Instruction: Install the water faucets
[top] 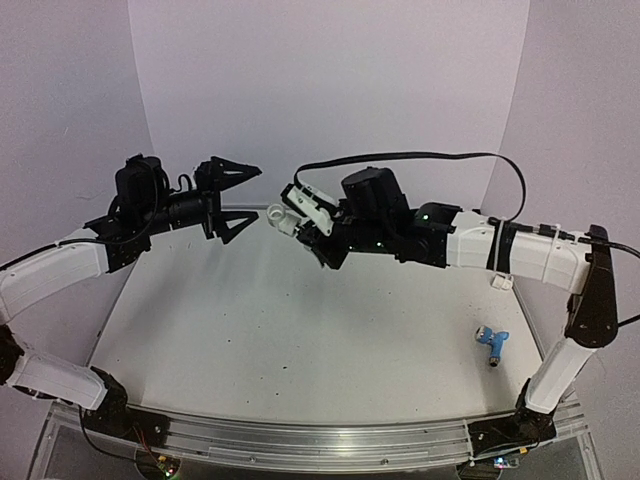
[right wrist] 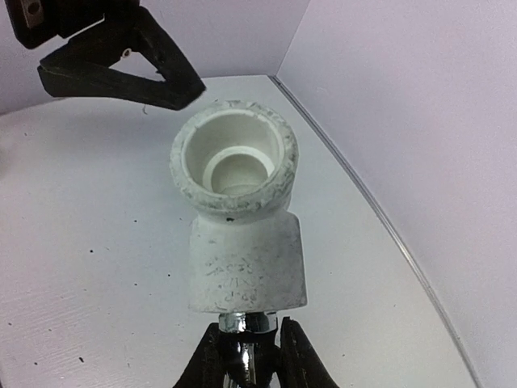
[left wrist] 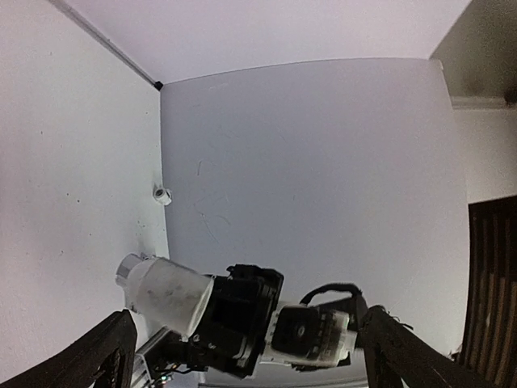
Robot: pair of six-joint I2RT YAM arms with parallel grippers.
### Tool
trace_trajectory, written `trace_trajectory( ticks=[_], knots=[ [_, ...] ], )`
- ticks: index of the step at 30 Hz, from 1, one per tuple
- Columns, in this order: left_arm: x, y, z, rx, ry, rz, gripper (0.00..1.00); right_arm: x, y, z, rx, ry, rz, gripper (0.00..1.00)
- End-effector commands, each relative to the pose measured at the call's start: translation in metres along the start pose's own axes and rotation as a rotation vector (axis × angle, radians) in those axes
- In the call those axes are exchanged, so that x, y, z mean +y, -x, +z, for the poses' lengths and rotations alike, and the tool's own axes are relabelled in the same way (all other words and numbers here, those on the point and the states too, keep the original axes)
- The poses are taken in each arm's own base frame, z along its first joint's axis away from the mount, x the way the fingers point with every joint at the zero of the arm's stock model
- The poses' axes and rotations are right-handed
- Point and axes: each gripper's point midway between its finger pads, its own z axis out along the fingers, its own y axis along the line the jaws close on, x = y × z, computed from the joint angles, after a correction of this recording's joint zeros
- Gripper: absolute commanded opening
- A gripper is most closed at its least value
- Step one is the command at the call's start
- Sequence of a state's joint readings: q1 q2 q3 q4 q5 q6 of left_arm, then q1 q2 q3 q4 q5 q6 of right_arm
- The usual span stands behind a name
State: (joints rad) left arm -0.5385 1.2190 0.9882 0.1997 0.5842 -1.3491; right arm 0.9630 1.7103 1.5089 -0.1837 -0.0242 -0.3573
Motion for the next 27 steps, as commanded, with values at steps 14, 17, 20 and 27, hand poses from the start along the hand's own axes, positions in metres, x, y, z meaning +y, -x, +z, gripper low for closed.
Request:
trace_trajectory(
  ticks=[14, 17, 20, 27],
  knots=[
    [0.027, -0.014, 0.061, 0.068, 0.07, -0.096, 0.77, -0.006, 0.05, 0.004, -0.088, -0.217, -0.157, 0.0],
    [0.02, -0.013, 0.061, 0.073, 0.053, -0.027, 0.57, -0.001, 0.05, 0.004, -0.096, -0.185, -0.122, 0.0],
    [0.002, -0.013, 0.058, 0.074, 0.015, 0.116, 0.34, 0.013, 0.054, 0.004, -0.116, -0.067, -0.011, 0.0],
    [-0.042, -0.035, 0.044, 0.171, -0.136, 0.564, 0.0, 0.018, 0.08, -0.042, -0.199, 0.783, 0.602, 0.0]
  ],
)
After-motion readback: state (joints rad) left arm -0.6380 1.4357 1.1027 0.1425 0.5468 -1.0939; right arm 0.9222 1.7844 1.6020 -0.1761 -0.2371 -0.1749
